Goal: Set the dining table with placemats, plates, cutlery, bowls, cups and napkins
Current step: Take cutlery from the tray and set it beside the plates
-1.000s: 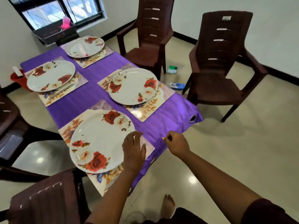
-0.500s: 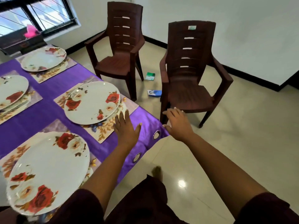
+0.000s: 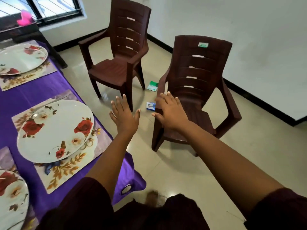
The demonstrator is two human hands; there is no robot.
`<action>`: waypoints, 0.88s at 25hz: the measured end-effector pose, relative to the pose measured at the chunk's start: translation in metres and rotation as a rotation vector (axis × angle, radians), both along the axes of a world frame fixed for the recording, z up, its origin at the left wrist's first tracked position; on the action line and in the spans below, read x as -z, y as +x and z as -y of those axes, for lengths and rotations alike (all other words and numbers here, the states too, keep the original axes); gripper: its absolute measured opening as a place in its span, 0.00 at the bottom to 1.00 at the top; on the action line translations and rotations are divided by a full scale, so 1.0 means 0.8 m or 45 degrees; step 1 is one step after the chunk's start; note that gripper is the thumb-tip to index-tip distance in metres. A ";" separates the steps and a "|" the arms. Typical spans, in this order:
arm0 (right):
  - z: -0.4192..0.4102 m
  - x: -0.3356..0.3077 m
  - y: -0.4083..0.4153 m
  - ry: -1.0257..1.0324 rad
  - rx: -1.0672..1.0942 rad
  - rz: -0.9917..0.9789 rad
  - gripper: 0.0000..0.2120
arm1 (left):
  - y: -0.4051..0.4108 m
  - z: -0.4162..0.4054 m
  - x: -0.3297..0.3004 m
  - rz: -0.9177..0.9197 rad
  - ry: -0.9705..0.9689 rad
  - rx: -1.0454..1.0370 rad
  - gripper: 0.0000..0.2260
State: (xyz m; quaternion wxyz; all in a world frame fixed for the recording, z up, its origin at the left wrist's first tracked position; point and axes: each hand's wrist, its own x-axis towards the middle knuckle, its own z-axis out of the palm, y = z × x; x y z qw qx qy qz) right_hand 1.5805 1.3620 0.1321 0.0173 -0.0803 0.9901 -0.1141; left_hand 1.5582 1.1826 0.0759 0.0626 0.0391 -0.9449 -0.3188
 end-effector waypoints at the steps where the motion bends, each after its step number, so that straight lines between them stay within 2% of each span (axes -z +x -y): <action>1: -0.010 0.004 -0.016 -0.072 0.029 0.010 0.28 | -0.010 -0.006 0.001 0.012 -0.021 -0.017 0.35; 4: -0.042 0.019 -0.066 -0.171 0.015 0.053 0.27 | -0.041 -0.018 0.000 0.049 -0.083 -0.108 0.34; 8: -0.079 0.034 -0.134 -0.441 -0.024 0.098 0.25 | -0.080 -0.028 -0.002 -0.023 -0.186 -0.242 0.19; 11: -0.107 0.044 -0.201 -0.415 -0.139 0.158 0.23 | -0.117 -0.038 -0.004 -0.070 -0.248 -0.332 0.14; 14: -0.122 0.063 -0.253 -0.295 -0.198 0.151 0.23 | -0.142 -0.045 0.003 -0.041 -0.277 -0.398 0.13; 17: -0.112 0.072 -0.289 -0.295 -0.272 0.160 0.24 | -0.161 -0.042 0.007 -0.038 -0.274 -0.440 0.12; 22: -0.082 0.062 -0.372 -0.315 -0.370 0.164 0.25 | -0.245 -0.015 -0.015 -0.084 -0.331 -0.492 0.19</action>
